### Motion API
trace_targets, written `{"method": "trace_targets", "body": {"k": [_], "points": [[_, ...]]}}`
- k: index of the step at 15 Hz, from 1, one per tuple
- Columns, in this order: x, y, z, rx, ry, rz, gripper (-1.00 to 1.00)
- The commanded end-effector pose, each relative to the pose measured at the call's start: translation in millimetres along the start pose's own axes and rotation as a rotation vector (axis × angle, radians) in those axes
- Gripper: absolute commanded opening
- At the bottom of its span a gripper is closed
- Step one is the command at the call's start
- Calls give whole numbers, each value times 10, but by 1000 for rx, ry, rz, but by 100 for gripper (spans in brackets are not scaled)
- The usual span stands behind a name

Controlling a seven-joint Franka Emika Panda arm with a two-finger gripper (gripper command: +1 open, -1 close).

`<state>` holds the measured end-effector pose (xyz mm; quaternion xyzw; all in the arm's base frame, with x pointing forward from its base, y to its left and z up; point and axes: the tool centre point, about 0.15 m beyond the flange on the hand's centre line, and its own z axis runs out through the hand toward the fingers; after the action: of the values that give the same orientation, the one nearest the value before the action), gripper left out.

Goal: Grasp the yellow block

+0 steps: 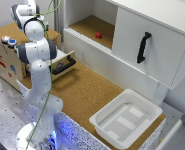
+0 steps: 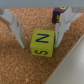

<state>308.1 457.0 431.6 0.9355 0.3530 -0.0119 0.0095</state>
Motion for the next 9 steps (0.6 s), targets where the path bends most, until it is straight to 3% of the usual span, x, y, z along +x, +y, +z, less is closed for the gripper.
{"method": "trace_targets", "body": {"k": [1, 9], "points": [[63, 48, -114, -39, -65, 39, -100], [71, 50, -367, -53, -10, -21, -100]]}}
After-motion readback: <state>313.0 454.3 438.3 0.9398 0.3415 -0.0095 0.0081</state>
